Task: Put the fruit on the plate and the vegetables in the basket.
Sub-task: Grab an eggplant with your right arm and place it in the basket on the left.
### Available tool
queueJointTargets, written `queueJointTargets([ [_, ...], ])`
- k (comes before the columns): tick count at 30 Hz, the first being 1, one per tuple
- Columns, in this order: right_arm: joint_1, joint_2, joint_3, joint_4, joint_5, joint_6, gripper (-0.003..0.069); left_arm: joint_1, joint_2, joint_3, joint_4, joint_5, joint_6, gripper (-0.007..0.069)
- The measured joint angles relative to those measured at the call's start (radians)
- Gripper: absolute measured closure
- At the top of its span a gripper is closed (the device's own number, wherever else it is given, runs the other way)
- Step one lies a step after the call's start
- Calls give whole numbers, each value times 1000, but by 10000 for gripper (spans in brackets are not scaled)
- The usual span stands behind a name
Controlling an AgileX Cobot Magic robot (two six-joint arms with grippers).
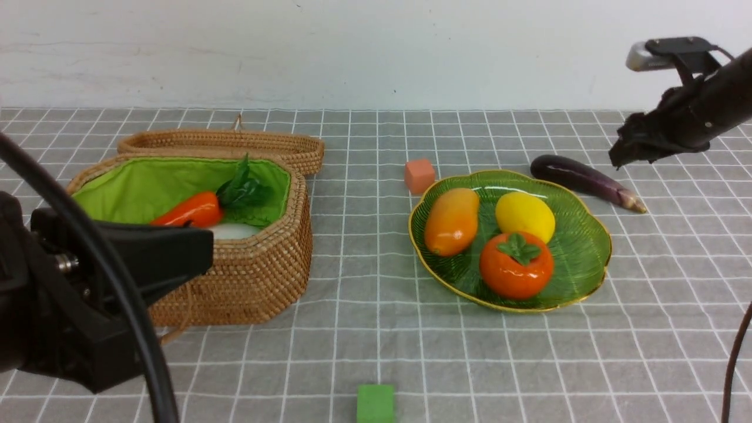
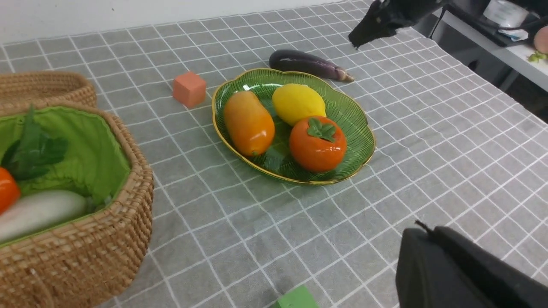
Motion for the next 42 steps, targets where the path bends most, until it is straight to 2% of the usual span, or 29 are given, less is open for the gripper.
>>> queueJointTargets([
  [4,-20,110,-107,47,-2,-123,102,0,0,0,-1,0,0,638],
  [14,-20,301,-265,58,-10,-172,99,0,0,0,-2,-16,-3,638],
  [18,-20,330,-272,58,-12,-201,129,0,0,0,-3,-37,-3,638],
  [20,-20,333,-274,57,-19,-203,191,0,0,0,-3,-69,-3,638],
  [21,-20,333,-274,56,-20,-204,191,0,0,0,-3,-72,-3,638],
  [26,-20,334,-276,50,-17,-204,385,0,0,0,-3,-104,-3,638],
  [33,-22,301,-278,21,71,-188,382,0,0,0,-3,-149,-3,638],
  [38,-15,150,-275,32,189,-58,382,0,0,0,-1,-190,-3,638],
  [42,18,46,-275,84,249,-30,382,0,-3,-9,42,-183,-3,638],
])
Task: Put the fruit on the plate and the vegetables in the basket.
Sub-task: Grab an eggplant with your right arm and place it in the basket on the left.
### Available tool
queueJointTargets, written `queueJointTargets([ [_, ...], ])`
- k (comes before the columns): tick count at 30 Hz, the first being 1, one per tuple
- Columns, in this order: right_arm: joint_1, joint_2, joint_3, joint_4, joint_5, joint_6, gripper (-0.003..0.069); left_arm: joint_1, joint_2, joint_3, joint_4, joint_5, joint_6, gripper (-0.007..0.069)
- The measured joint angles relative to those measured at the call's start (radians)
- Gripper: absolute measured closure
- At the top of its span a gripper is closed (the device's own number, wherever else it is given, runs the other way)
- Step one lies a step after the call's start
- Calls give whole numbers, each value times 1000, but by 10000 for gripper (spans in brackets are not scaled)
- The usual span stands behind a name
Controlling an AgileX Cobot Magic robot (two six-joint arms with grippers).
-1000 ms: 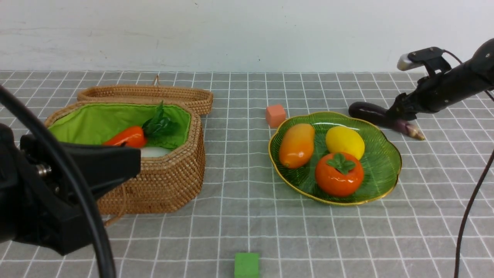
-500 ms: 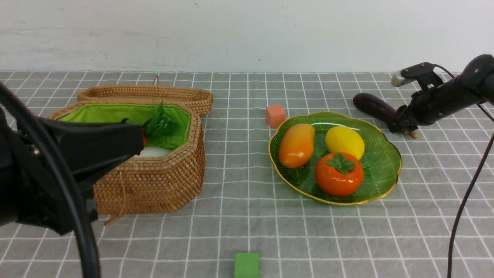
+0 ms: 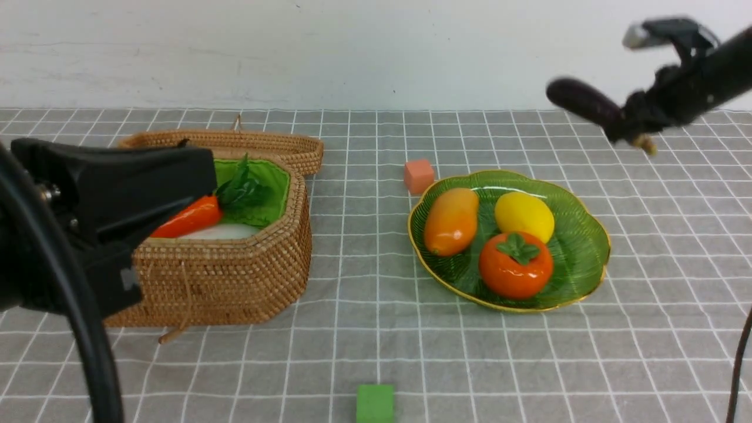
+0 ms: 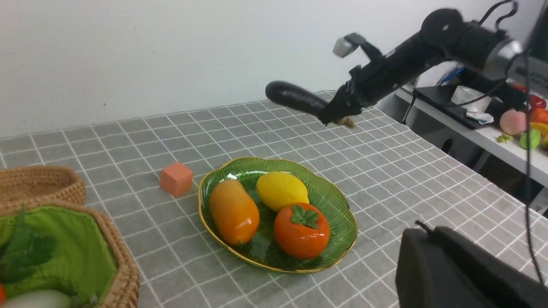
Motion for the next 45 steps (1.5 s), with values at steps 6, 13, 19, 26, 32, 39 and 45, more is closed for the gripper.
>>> queueJointTargets([
  [6,230,-130,-5,200,18,-36,382,0,-57,-49,234,142,-70,638],
  [13,552,-93,-5,257,-34,-64,382,0,-81,-50,499,380,-380,638],
  [19,716,-12,-5,253,-202,-100,382,0,-110,-50,631,435,-510,638],
  [26,768,47,-5,233,-351,-121,382,0,-113,-50,639,464,-524,638],
  [32,780,58,-5,157,-363,-143,272,0,-113,-50,630,469,-525,638],
  [39,772,-13,-1,120,-269,-93,-9,0,-113,-50,579,455,-523,638],
  [45,713,-208,-2,5,34,172,151,0,-124,-34,556,426,-497,638],
])
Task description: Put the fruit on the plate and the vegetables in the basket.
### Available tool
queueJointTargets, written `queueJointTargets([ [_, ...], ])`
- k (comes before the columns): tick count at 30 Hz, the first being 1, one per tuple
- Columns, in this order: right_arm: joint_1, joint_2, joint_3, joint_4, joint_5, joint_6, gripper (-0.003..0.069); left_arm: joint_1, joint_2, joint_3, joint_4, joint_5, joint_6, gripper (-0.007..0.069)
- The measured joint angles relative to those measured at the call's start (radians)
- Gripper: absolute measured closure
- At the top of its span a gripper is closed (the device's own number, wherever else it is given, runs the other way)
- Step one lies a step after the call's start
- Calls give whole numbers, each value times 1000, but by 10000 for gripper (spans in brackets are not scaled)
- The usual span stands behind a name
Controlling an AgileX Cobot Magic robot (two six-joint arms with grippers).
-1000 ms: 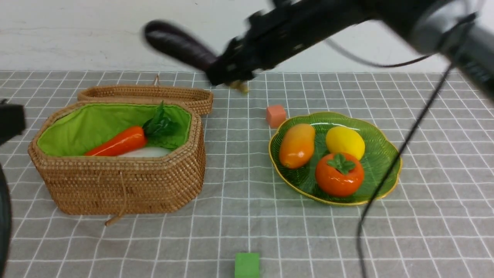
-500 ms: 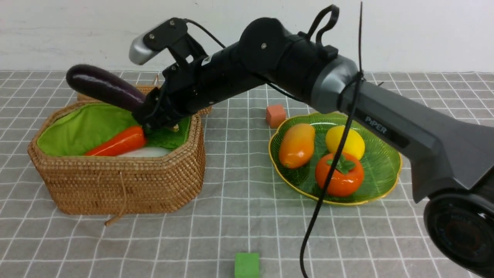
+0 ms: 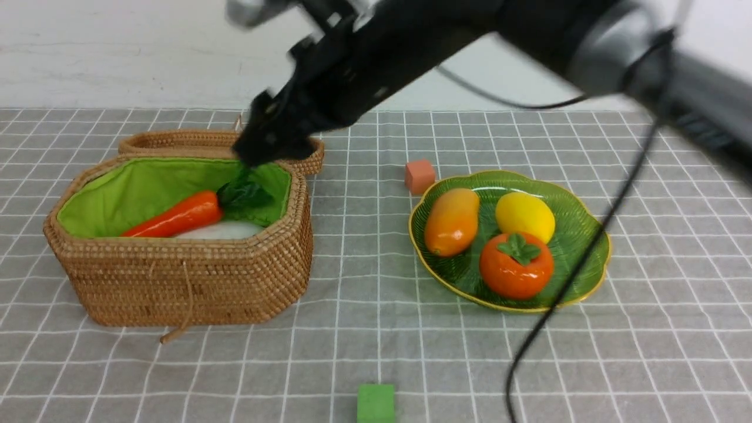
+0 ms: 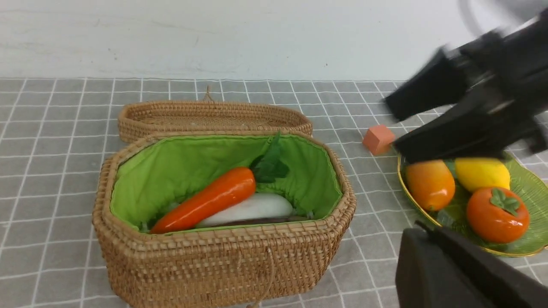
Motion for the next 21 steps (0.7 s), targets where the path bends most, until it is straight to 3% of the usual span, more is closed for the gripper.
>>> queueJointTargets([
  [6,-65,-165,60,-149,98,193,481,0,-168,197,-85,-202,25,638],
  [10,-79,-326,284,-319,102,310,648,0,-334,405,-96,-368,16,638],
  [14,-80,-527,558,-419,105,412,676,0,-436,537,-91,-508,2,638],
  [21,-80,-819,936,-432,99,602,674,0,-470,614,-62,-573,2,632],
])
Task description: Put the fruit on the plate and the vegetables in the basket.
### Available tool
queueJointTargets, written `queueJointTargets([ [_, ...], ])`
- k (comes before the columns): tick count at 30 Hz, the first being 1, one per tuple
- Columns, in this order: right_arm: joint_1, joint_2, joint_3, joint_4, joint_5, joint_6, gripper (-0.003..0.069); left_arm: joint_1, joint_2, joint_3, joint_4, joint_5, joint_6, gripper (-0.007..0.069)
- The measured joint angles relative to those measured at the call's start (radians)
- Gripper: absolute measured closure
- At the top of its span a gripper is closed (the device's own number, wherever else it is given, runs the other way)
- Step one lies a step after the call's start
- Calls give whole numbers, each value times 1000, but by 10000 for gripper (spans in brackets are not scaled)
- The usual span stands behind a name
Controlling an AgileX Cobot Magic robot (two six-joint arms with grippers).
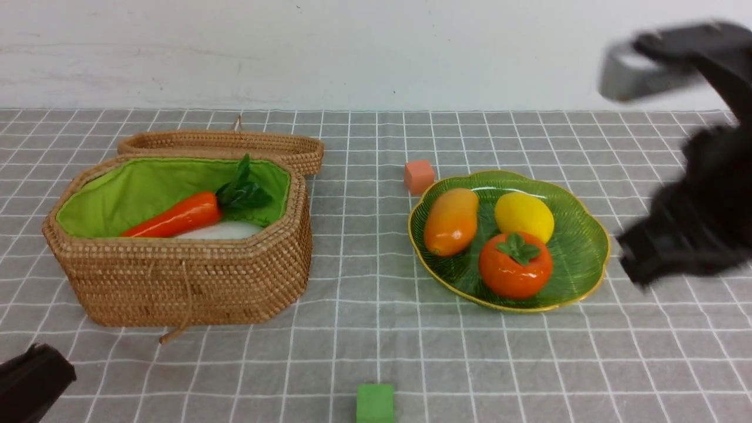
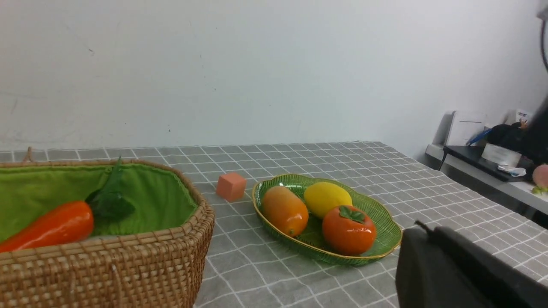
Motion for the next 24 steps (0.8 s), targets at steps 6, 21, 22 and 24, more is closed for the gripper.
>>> queueJointTargets([
  [6,0,-184,246,-1,-76,72,669,0,-5,3,3,65,0,627],
  [21,-1,-276,331,-65,-69,81,663,0,-5,3,3,207,0,617],
  [22,-6,-285,341,-97,-92,77,662,0,-5,3,3,211,0,617],
  [24,-59,-349,417,-151,-223,46,662,0,-5,3,3,216,0,617],
])
